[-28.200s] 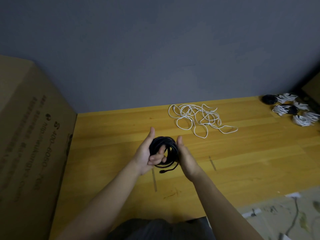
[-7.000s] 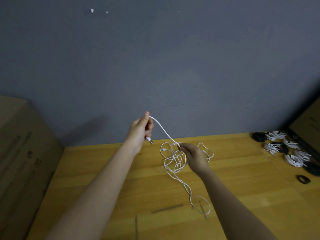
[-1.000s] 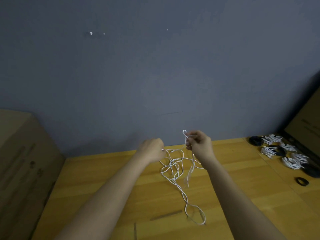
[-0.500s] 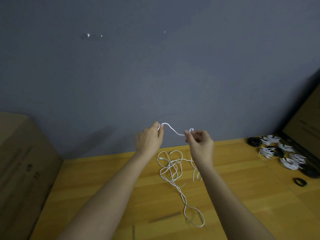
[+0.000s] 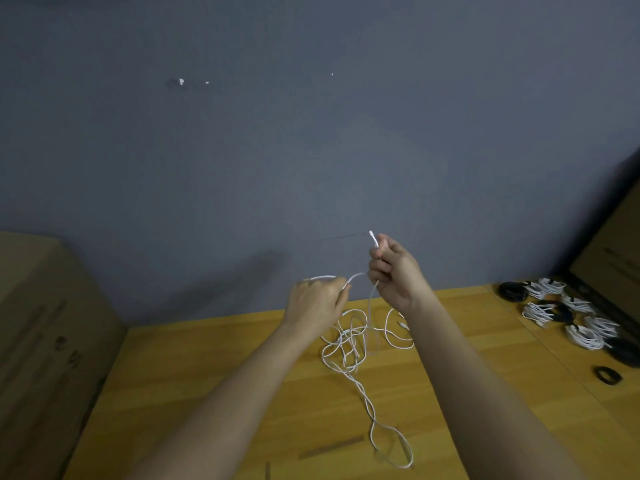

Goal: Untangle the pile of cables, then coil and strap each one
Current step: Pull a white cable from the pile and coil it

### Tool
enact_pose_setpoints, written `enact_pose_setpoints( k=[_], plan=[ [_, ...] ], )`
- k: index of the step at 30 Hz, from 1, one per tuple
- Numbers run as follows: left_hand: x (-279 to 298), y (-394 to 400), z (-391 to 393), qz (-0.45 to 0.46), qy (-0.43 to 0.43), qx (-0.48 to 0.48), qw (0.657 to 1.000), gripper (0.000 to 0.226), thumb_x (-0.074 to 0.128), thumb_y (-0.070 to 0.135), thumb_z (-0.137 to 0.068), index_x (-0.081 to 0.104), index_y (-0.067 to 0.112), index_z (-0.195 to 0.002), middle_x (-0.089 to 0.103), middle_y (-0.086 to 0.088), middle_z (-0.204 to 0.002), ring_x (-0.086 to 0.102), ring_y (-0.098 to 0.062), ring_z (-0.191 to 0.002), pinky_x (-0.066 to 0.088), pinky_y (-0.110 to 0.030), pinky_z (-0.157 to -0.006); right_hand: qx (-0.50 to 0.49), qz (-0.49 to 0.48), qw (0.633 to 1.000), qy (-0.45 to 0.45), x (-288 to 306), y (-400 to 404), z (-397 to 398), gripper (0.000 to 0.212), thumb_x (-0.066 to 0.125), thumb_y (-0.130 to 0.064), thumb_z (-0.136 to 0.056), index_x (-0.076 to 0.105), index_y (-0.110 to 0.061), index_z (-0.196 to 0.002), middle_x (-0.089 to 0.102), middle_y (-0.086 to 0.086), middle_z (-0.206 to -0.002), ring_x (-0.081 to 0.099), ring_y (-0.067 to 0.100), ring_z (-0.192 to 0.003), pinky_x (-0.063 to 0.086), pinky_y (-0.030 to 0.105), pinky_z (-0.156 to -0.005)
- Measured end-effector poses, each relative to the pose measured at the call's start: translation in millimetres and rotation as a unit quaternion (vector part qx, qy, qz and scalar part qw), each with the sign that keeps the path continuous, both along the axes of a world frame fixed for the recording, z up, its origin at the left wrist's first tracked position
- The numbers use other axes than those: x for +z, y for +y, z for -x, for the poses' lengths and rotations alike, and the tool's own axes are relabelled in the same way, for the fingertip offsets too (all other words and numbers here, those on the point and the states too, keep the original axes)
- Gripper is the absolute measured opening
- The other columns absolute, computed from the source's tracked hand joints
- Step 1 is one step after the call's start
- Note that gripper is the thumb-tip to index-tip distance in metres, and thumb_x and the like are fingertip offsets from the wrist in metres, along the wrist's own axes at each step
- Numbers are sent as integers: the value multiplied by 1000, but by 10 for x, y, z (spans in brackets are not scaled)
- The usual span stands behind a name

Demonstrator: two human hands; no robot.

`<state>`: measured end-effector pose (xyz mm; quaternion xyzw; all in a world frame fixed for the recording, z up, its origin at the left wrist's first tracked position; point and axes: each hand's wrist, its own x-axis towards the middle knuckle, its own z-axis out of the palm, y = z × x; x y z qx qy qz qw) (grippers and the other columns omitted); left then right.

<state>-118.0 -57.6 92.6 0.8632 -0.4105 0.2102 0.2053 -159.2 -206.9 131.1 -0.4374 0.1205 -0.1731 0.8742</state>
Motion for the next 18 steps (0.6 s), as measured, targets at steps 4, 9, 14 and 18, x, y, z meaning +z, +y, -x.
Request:
enact_pose_setpoints(
  k=[4, 9, 14, 18],
  plan=[
    [1, -62, -119, 35, 32, 52, 998, 28, 50, 28, -97, 58, 14, -74, 69, -8, -74, 65, -34, -70, 25, -29, -54, 102, -16, 995, -14, 99, 31, 46, 25, 29, -10, -103, 51, -20, -95, 37, -11, -49, 14, 0, -40, 15, 11, -38],
    [127, -57, -395, 91, 71, 127, 985, 29, 38, 31, -102, 55, 13, -88, 69, -16, -81, 63, -40, -77, 26, -32, -55, 188, 19, 982, 5, 59, 9, 197, 33, 27, 4, -92, 49, -20, -96, 17, -10, -51, 10, 3, -44, 13, 13, -39],
    [276, 44, -578, 169, 107, 149, 968, 33, 32, 37, -103, 45, 13, -84, 65, -20, -81, 59, -43, -77, 31, -36, -58, 192, 62, 979, 36, -85, -64, 303, 13, 42, -13, -87, 51, -16, -97, 23, -11, -43, 13, 3, -40, 15, 16, -38],
    [307, 92, -618, 182, 96, 147, 967, 31, 34, 37, -103, 40, 16, -81, 64, -18, -77, 58, -43, -75, 30, -34, -57, 99, 215, 971, 47, -173, -62, 303, 22, 55, -34, -88, 57, -13, -92, 26, -9, -46, 19, 5, -39, 17, 18, -38]
  ],
)
